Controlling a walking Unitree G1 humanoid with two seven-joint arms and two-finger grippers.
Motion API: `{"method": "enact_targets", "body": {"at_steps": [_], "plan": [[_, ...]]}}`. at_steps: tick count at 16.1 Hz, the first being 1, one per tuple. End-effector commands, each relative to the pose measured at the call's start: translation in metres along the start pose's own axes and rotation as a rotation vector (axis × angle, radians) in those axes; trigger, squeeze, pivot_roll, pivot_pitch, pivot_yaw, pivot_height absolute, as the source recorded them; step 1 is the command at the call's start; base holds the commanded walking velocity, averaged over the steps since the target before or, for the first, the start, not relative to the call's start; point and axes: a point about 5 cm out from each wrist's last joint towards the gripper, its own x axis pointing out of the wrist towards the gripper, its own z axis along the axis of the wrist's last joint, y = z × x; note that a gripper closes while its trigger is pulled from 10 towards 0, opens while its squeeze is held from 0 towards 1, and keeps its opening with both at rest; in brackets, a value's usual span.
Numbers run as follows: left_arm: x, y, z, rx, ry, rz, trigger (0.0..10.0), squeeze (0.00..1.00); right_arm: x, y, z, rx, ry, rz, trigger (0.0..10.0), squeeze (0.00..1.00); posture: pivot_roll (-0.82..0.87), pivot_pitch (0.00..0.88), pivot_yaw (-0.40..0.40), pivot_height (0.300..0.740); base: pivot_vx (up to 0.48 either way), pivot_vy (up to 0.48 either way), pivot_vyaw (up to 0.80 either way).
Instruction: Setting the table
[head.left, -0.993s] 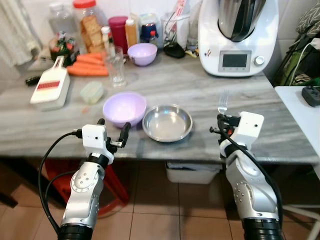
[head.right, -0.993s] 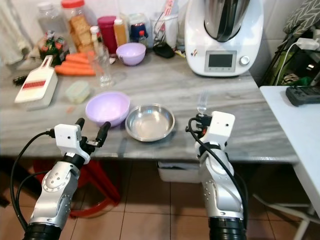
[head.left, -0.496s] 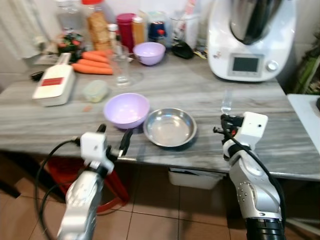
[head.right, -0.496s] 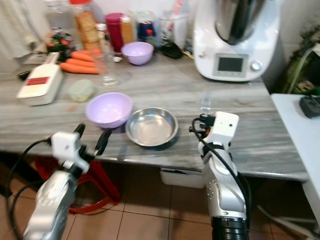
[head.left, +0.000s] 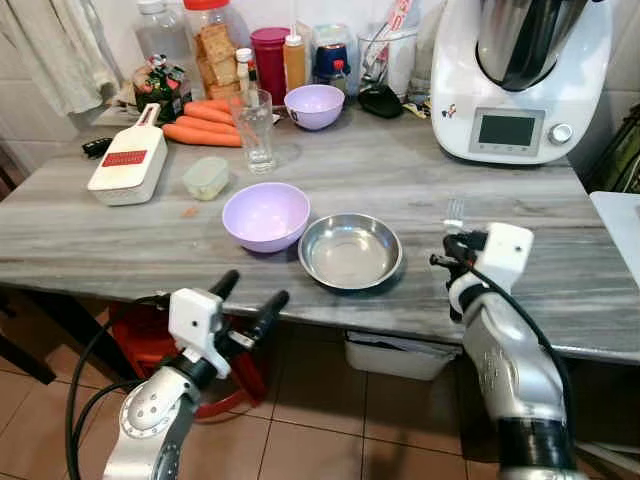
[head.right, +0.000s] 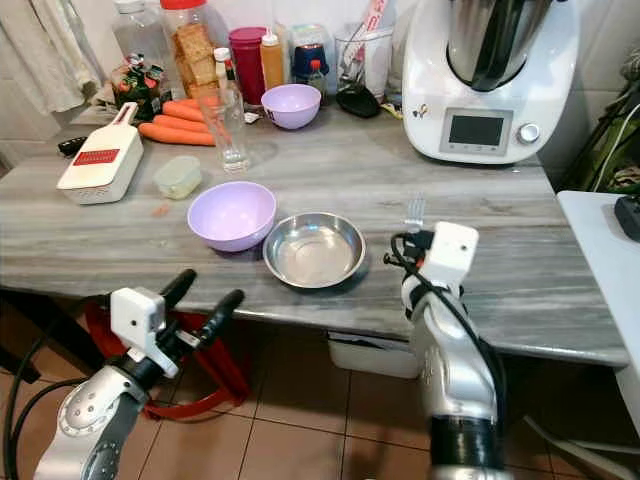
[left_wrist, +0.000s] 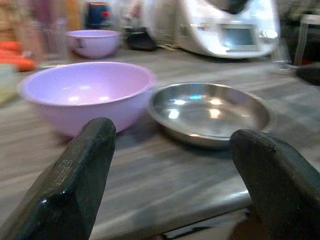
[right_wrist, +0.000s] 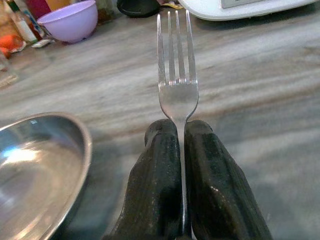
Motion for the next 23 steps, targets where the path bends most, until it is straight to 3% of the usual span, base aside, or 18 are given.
{"method": "enact_targets", "body": {"at_steps": [1,7,18,23], "plan": [[-0.001,-0.003,0.001,0.0,0.011,-0.041,10.0,0.0,0.006,0.002,0.003,-0.008,0.018,0.005,10.0,0.0,-0.05,0.069,0.046,0.74,0.0,0.0,0.0],[-0.002,-0.004,0.001,-0.015,0.027,-0.088,10.0,0.0,0.019,0.008,-0.006,0.004,0.106,0.001,10.0,0.0,-0.05,0.067,0.042,0.74,0.0,0.0,0.0],[-0.001,-0.006,-0.002,-0.024,0.038,-0.108,10.0,0.0,0.018,0.024,-0.022,0.003,0.158,0.048,10.0,0.0,-0.05,0.075,0.049,0.74,0.0,0.0,0.0],[-0.001,-0.007,-0.004,-0.027,0.039,-0.11,10.0,0.0,0.017,0.021,-0.027,-0.011,0.178,0.031,10.0,0.0,-0.05,0.073,0.049,0.74,0.0,0.0,0.0]]}}
